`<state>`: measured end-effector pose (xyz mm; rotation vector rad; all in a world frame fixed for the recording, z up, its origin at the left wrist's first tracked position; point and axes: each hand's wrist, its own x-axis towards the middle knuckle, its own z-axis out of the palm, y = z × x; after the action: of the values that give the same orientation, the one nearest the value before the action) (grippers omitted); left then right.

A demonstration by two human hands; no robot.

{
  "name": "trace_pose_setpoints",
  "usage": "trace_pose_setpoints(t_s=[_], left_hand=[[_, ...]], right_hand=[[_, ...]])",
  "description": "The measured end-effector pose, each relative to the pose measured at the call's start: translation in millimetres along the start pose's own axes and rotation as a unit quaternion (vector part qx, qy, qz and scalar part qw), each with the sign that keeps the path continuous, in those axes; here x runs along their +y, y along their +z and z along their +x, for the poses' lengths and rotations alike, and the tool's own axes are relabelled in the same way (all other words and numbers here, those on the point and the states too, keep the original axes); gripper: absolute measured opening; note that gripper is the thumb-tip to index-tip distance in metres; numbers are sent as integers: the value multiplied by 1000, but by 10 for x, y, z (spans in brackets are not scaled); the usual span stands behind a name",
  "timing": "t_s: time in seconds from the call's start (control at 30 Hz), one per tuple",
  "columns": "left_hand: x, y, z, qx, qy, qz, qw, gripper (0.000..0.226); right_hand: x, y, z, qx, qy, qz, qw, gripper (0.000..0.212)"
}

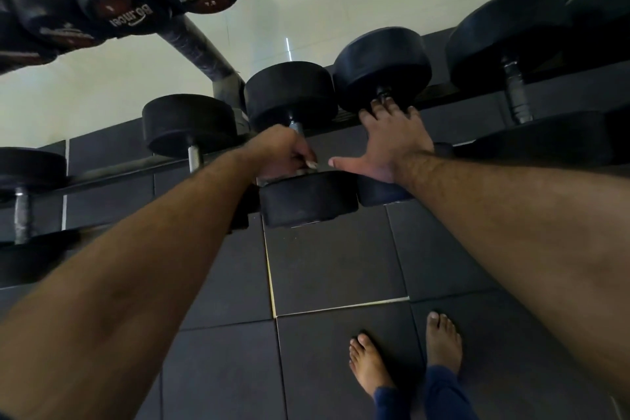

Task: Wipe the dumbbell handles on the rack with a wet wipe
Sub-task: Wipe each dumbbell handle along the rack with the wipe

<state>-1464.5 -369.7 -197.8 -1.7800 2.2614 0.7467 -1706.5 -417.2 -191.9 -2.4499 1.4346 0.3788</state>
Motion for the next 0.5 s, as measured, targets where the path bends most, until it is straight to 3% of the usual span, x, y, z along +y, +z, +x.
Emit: trace_pose_setpoints(t_s=[0.1, 0.13, 0.2, 0.27, 0.33, 0.37, 0.43, 0.5], left_hand=[[-42, -39, 49, 152, -66, -47, 985, 24], [-28, -16, 76, 169, -93, -48, 980, 24], [-22, 55, 115, 95, -97, -1, 991, 28], [-43, 115, 64, -13, -50, 48, 998, 31], [-85, 142, -22, -12, -20, -17, 1000, 25], [-73, 157, -85, 22, -34, -113, 993, 19], [-76, 261, -184, 145, -119, -326, 927, 8], [-135, 367, -173, 273, -269, -417, 824, 3]], right_hand=[[4, -23, -2, -10, -3, 5, 1000, 152], [3, -24, 0, -12, -1, 5, 1000, 152], [3, -27, 5, -17, -1, 3, 1000, 153], [2, -29, 7, -17, -2, -2, 1000, 153], [-4, -29, 14, -20, -4, -5, 1000, 152], [-6, -28, 17, -19, -3, -8, 1000, 152], [-8, -19, 25, -11, 0, -13, 1000, 152], [6, -4, 33, -6, -1, -13, 1000, 151]])
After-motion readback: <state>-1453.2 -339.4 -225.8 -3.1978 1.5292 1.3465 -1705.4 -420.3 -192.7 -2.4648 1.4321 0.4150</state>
